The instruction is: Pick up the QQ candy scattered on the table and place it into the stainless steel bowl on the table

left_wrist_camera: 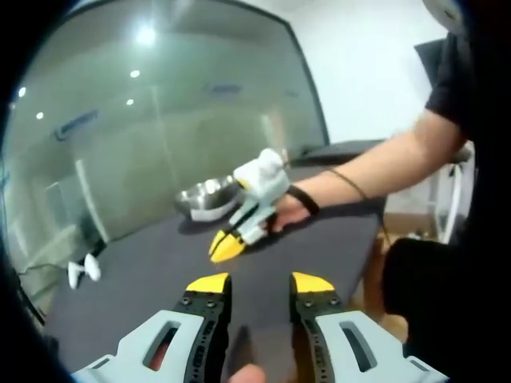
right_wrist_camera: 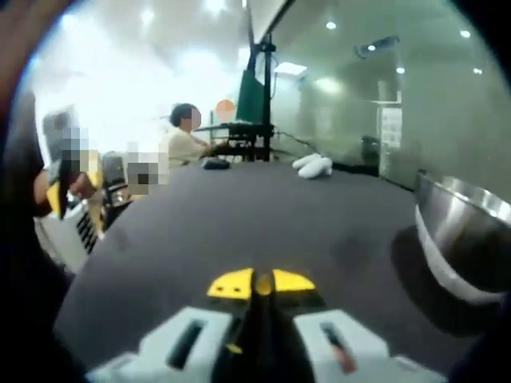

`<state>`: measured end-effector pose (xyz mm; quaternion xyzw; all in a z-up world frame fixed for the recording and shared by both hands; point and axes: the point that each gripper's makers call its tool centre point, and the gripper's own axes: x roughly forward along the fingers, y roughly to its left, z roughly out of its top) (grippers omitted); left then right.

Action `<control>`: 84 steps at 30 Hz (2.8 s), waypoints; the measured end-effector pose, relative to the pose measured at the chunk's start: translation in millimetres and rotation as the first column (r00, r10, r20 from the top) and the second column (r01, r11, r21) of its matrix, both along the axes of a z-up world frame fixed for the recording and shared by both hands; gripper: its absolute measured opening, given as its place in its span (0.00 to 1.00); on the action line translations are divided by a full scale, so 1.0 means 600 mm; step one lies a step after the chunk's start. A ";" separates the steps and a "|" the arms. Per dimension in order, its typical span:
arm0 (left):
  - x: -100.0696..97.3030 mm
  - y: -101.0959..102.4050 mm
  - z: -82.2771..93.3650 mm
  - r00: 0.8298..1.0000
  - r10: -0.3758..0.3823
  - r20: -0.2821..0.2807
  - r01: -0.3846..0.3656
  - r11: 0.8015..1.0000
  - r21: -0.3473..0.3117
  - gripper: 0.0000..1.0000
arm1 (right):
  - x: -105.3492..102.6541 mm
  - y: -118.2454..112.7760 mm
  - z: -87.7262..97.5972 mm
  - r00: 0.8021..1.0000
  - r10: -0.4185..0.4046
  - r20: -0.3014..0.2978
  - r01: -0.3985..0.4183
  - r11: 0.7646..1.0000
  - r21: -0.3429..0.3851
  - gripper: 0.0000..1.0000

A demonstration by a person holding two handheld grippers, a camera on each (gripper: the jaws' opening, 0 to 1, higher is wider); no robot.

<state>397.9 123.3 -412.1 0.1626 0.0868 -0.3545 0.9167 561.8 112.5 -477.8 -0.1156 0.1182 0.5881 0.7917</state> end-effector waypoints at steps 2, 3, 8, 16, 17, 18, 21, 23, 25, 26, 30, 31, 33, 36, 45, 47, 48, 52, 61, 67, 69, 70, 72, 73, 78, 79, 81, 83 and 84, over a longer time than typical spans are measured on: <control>0.000 -0.001 0.000 1.000 0.000 0.001 0.000 1.000 0.002 0.31 | 0.000 0.000 -0.001 1.000 -0.004 -0.004 0.004 1.000 0.000 0.08; 0.001 -0.001 0.001 1.000 -0.001 0.002 0.001 1.000 0.001 0.31 | 0.000 0.000 0.000 1.000 -0.004 -0.004 0.004 1.000 0.001 0.08; -0.001 -0.004 0.002 1.000 -0.003 0.003 0.003 1.000 0.002 0.31 | -0.001 0.000 0.000 1.000 -0.009 -0.023 0.009 1.000 0.000 0.08; -0.004 -0.008 0.005 1.000 -0.002 0.008 0.002 1.000 0.002 0.31 | 0.004 -0.022 0.008 0.998 -0.067 -0.006 0.066 0.998 -0.008 0.09; -0.005 -0.008 0.006 1.000 -0.002 0.009 0.002 1.000 0.000 0.31 | 0.010 -0.036 0.010 0.995 -0.103 -0.001 0.103 0.994 -0.022 0.09; -0.005 -0.009 0.007 1.000 -0.003 0.011 0.003 1.000 0.000 0.31 | 0.011 -0.045 0.018 0.993 -0.120 0.002 0.120 0.993 -0.003 0.09; -0.006 -0.010 0.008 1.000 -0.004 0.012 0.004 1.000 -0.001 0.30 | 0.010 -0.081 0.037 0.987 -0.161 -0.020 0.162 0.985 0.058 0.09; -0.008 -0.013 0.007 1.000 -0.010 0.011 0.010 1.000 0.003 0.30 | 0.011 -0.111 0.047 0.981 -0.192 -0.002 0.191 0.979 0.065 0.09; -0.008 -0.016 0.007 1.000 -0.015 0.012 0.015 1.000 0.002 0.30 | 0.016 -0.140 0.060 0.972 -0.233 0.008 0.231 0.968 0.097 0.09; -0.008 -0.017 0.007 1.000 -0.016 0.013 0.016 1.000 0.001 0.30 | 0.016 -0.153 0.065 0.972 -0.237 0.011 0.234 0.966 0.107 0.08; -0.006 -0.025 0.007 1.000 -0.025 0.014 0.025 1.000 0.000 0.30 | 0.020 -0.194 0.088 0.958 -0.285 0.027 0.279 0.950 0.142 0.08; -0.007 -0.028 0.008 0.999 -0.029 0.015 0.029 1.000 0.000 0.30 | 0.023 -0.202 0.091 0.954 -0.298 0.026 0.291 0.945 0.147 0.08; -0.008 -0.034 0.010 0.999 -0.038 0.019 0.038 0.999 0.000 0.30 | 0.027 -0.215 0.100 0.947 -0.320 0.027 0.312 0.936 0.161 0.08; -0.009 -0.040 0.011 0.999 -0.046 0.021 0.046 0.999 -0.001 0.30 | 0.030 -0.224 0.108 0.941 -0.336 0.032 0.327 0.931 0.161 0.08; -0.013 -0.040 0.009 0.999 -0.049 0.017 0.049 0.999 0.003 0.30 | 0.067 -0.227 0.156 0.914 -0.393 0.102 0.372 0.911 0.180 0.08; -0.013 -0.040 0.009 0.999 -0.046 0.018 0.046 0.999 0.003 0.30 | 0.084 -0.229 0.171 0.900 -0.419 0.121 0.395 0.900 0.184 0.08; -0.013 -0.040 0.009 0.999 -0.045 0.018 0.045 0.999 0.002 0.30 | 0.094 -0.229 0.180 0.893 -0.430 0.130 0.403 0.895 0.191 0.08; -0.013 -0.043 0.011 0.999 -0.048 0.021 0.048 0.999 0.000 0.30 | 0.140 -0.230 0.219 0.868 -0.472 0.156 0.440 0.875 0.205 0.08; -0.010 -0.039 0.018 0.999 -0.032 0.036 0.032 0.999 -0.005 0.30 | 0.231 -0.219 0.256 0.832 -0.530 0.160 0.492 0.840 0.228 0.09; -0.009 -0.034 0.024 0.999 -0.025 0.041 0.025 1.000 -0.004 0.30 | 0.242 -0.222 0.254 0.833 -0.527 0.168 0.488 0.843 0.224 0.09; -0.008 -0.031 0.023 0.999 -0.021 0.040 0.021 1.000 0.001 0.30 | 0.245 -0.222 0.250 0.835 -0.525 0.165 0.487 0.844 0.223 0.09; -0.008 -0.031 0.023 0.999 -0.021 0.039 0.021 1.000 0.000 0.30 | 0.248 -0.222 0.247 0.835 -0.525 0.165 0.487 0.845 0.220 0.09; -0.008 -0.031 0.022 0.999 -0.022 0.038 0.022 1.000 0.001 0.30 | 0.251 -0.223 0.238 0.842 -0.524 0.127 0.491 0.843 0.218 0.14; -0.008 -0.031 0.021 0.999 -0.022 0.037 0.022 1.000 0.003 0.30 | 0.256 -0.226 0.236 0.836 -0.534 0.123 0.500 0.836 0.225 0.20; -0.009 -0.032 0.017 0.999 -0.023 0.030 0.023 1.000 0.010 0.30 | 0.254 -0.230 0.237 0.838 -0.536 0.101 0.502 0.830 0.244 0.19; -0.009 -0.032 0.016 0.999 -0.024 0.028 0.024 1.000 0.011 0.30 | 0.256 -0.232 0.236 0.837 -0.539 0.099 0.505 0.829 0.241 0.18; -0.009 -0.033 0.017 0.999 -0.025 0.030 0.024 1.000 0.012 0.30 | 0.255 -0.234 0.235 0.843 -0.534 0.065 0.502 0.824 0.262 0.18; -0.008 -0.033 0.018 0.999 -0.024 0.031 0.024 1.000 0.009 0.30 | 0.258 -0.239 0.229 0.842 -0.537 0.056 0.507 0.823 0.257 0.18; -0.008 -0.032 0.019 0.999 -0.023 0.032 0.023 1.000 0.008 0.30 | 0.254 -0.240 0.224 0.837 -0.545 0.057 0.516 0.819 0.251 0.18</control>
